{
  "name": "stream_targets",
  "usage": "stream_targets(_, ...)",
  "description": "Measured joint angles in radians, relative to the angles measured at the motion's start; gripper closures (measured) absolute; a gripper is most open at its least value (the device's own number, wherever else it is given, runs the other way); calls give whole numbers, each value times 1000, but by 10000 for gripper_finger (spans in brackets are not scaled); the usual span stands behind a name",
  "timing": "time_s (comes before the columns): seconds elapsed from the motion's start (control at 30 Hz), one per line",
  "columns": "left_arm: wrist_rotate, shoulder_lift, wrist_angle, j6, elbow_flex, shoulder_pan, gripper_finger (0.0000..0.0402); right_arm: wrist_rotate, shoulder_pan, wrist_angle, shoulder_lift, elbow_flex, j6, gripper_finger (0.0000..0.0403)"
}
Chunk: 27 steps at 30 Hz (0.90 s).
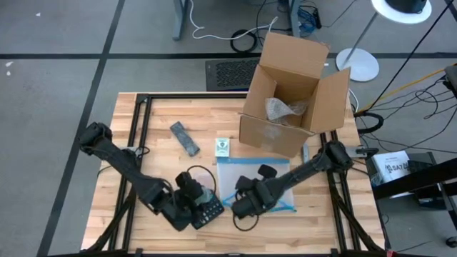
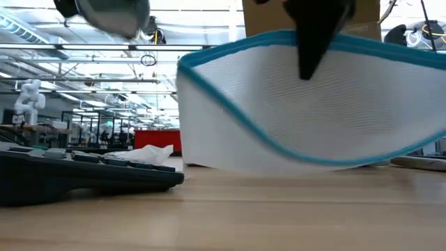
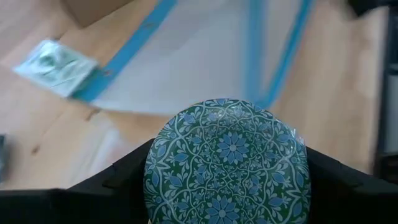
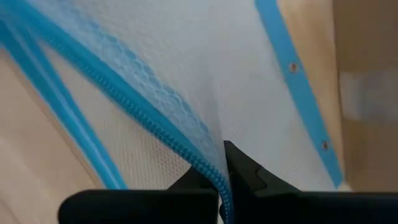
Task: Unpack boxes
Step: Put the scented candle into the transparent zip bag
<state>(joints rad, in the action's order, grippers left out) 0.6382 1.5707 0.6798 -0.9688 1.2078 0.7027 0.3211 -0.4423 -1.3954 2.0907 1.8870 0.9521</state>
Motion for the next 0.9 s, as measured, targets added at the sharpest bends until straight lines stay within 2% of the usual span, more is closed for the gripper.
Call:
stream_targets(0.1,42,0,-44,44,22,40,113,-60,46,58,0,0,-63,403)
stream_targets(0.37,164,4,-292,254,30,101,113,-236,166,296,-35,0,-192,403)
stream_targets(0.6,176,51,-259,275,30,94,113,-250,230,422,-158,0,-200,403)
stream_targets(0.7,212,58,-202,269,30,69,113,-267,240,466,-207,1,-182,403)
stream_targets(0.8,275,59,-202,273,30,39,113,-276,229,502,-224,1,-161,403)
stream_targets(0.9,279,58,-203,311,56,6,113,-280,212,504,-225,1,-153,403)
